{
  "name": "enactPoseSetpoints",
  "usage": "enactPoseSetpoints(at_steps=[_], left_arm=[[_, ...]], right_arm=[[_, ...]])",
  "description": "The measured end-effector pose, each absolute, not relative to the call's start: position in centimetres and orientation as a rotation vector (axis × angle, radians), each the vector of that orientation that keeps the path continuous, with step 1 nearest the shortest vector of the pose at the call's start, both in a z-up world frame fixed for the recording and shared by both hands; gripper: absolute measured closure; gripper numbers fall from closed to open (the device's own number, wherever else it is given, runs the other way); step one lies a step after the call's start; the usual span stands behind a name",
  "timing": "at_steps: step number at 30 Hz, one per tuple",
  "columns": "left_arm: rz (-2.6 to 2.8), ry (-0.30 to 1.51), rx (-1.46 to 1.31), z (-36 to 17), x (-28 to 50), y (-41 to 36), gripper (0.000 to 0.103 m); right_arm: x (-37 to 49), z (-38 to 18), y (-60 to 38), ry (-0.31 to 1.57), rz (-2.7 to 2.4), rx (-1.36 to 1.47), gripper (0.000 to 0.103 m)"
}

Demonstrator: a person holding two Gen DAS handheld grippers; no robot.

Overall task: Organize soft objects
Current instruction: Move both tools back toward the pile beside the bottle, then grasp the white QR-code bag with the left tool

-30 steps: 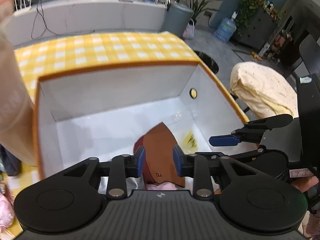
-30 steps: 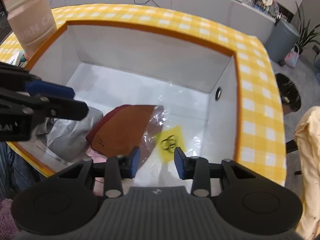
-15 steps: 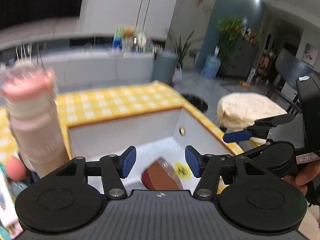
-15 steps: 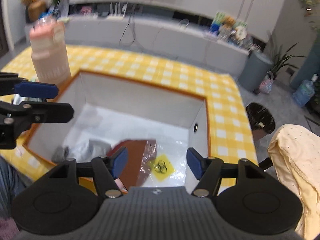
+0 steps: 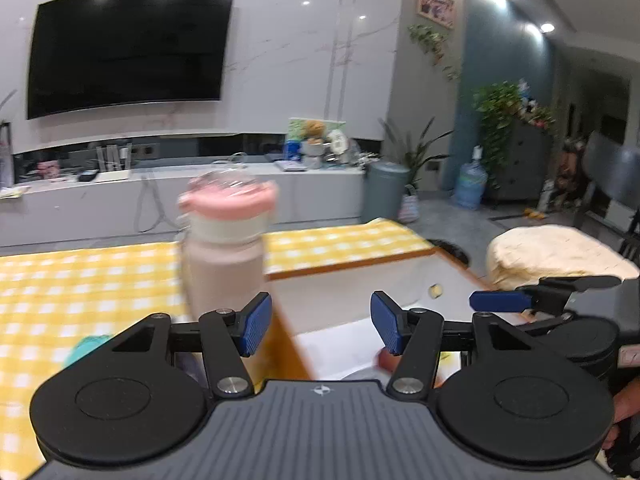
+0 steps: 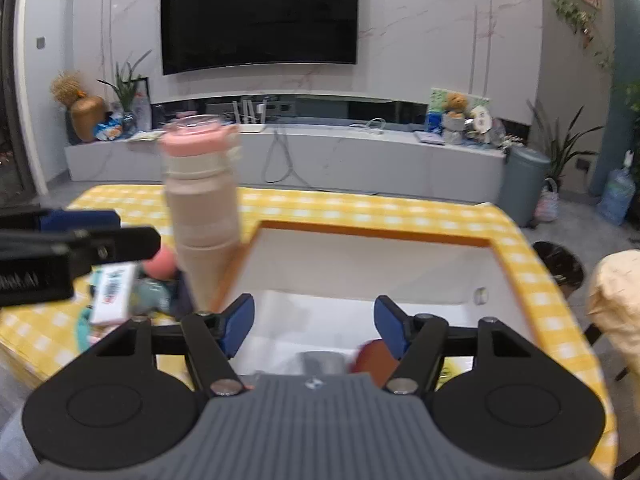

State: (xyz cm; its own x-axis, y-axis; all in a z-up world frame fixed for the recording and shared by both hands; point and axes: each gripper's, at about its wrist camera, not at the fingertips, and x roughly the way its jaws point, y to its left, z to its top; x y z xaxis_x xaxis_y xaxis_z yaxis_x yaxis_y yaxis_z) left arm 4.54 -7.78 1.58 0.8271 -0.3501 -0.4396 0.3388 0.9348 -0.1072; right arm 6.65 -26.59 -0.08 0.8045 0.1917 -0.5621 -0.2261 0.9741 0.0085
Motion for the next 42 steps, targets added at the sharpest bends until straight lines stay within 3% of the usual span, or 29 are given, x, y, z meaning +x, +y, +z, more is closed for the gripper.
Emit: enactPoseSetpoints(at_steps=[3,5,19,24,26,27,34,42], left_arm=[[-0.314,0.487,-0.017,0.9,3.9,-6.0,0.037],[-0.280,0.505,-0.035,0.5,3.6,-4.7,0.037],[-0.109,0.631,-0.144,-2.7,4.1,4.2,0.037],[-0.063,0.682,-0.178,-4.5,4.8,6.4,0.037],[-0.045,0.710,-0.197,-5.2,5.4,7.2,0.037],[-0.042,0.720,-0.202,-5.6,5.5,7.6,0.037],[-0.045,0.762,-0.301,-7.8,7.5,9.4,0.040],[-0.052,0.803,-0.421,-9.3,9.8,11.1,0.042]], right_arm=[[6.7,-0.5,-24.5,0.600,0.263,-0.038,0.035],[6.7,-0.8,-23.0,0.602,0.290,-0.044,0.023],[8.9,-4.5,-13.3,0.648,0.430,-0.238,0.023],[10.4,-6.4,-10.8,0.693,0.461,-0.274,0.036],[11.4,-7.2,-9.8,0.715,0.474,-0.284,0.051],[11.9,-7.6,-9.2,0.730,0.478,-0.284,0.053],[14.7,-9.4,-6.8,0.754,0.519,-0.254,0.054],[17.0,-11.1,-5.0,0.794,0.542,-0.243,0.063]])
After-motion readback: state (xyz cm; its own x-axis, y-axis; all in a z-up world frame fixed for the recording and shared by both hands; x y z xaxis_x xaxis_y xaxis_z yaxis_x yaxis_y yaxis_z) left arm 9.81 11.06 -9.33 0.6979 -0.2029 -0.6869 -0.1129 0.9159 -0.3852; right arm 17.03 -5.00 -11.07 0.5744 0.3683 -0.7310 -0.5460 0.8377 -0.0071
